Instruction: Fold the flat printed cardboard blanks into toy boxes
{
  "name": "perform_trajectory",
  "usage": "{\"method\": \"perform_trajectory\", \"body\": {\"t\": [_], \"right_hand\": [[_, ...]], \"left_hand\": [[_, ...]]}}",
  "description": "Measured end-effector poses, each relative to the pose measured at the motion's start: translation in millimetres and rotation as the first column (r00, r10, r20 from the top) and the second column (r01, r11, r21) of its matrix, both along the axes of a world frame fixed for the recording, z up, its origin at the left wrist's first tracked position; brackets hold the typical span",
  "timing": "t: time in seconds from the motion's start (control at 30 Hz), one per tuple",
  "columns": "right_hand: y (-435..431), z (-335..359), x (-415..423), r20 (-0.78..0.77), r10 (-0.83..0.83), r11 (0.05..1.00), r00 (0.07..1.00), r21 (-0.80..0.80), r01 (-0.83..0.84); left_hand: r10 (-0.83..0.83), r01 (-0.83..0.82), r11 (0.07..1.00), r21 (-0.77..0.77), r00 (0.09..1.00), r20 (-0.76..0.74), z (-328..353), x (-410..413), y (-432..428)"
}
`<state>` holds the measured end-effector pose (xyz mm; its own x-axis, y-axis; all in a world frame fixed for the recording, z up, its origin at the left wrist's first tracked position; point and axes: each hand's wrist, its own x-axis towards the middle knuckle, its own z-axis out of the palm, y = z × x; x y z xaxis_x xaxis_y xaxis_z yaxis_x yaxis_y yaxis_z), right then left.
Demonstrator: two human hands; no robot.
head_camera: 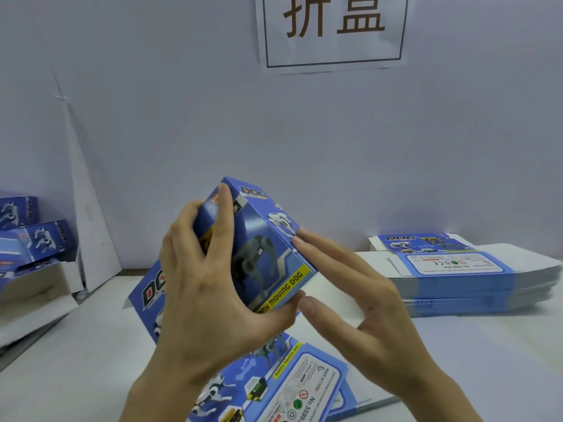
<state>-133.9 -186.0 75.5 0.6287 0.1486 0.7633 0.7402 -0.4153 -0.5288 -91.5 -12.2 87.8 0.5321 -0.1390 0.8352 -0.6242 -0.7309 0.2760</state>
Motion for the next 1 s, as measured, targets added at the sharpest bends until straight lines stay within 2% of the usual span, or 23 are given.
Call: {"method": "perform_trajectory", "body": {"t": [0.2,0.33,0.43,0.5,0.57,0.63,0.7,0.8,0.83,0.9,0.93,0.97,1.0], "right_hand": [[3,-1,-1,-0.008,-0.026,0.999,1.0,-0.018,0.026],[-2,5,-4,-0.128,0.103,0.963,0.986,0.259,-0.067],[-3,8,-4,-0.32,0.236,0.929,0.918,0.353,-0.115],[-2,5,1,-0.397,0.216,0.932,0.892,0.355,-0.067],[-5,0,8,-0.421,0.123,0.916,0.899,0.396,0.06],[-8,-3,14,-0.413,0.067,0.876,0.908,0.461,0.145],[-12,-5,19,-0.393,0.047,0.828,0.918,0.529,0.184],[-13,-9,24,-0.361,0.046,0.785,0.932,0.59,0.19],[-13,-11,25,-0.352,0.072,0.776,0.933,0.608,0.17],[-10,-15,28,-0.352,0.156,0.768,0.923,0.631,0.111],[-8,-17,29,-0.359,0.193,0.771,0.913,0.631,0.085],[-7,-19,30,-0.362,0.225,0.778,0.905,0.626,0.057],[-7,-23,31,-0.361,0.254,0.783,0.897,0.622,0.028]], "left_hand": [[-0.05,0.051,0.999,0.014,0.998,-0.038,0,-2,1],[-0.214,0.217,0.97,0.111,0.976,-0.041,4,-1,5],[-0.293,0.294,0.915,0.276,0.955,-0.046,0,1,3],[-0.276,0.277,0.904,0.327,0.96,-0.049,-2,2,-2],[-0.258,0.267,0.914,0.304,0.964,-0.069,-6,4,-6],[-0.255,0.283,0.946,0.16,0.951,-0.172,-10,8,-5],[-0.288,0.265,0.957,-0.115,0.899,-0.328,-10,11,-2],[-0.285,0.067,0.885,-0.461,0.86,-0.424,-13,20,-1],[-0.327,0.011,0.829,-0.56,0.822,-0.467,-13,24,-1],[-0.552,-0.008,0.659,-0.752,0.674,-0.491,-16,33,1],[-0.658,-0.007,0.551,-0.835,0.611,-0.439,-17,36,1],[-0.718,-0.017,0.449,-0.893,0.587,-0.373,-18,39,2],[-0.74,-0.014,0.369,-0.929,0.6,-0.303,-19,42,3]]}}
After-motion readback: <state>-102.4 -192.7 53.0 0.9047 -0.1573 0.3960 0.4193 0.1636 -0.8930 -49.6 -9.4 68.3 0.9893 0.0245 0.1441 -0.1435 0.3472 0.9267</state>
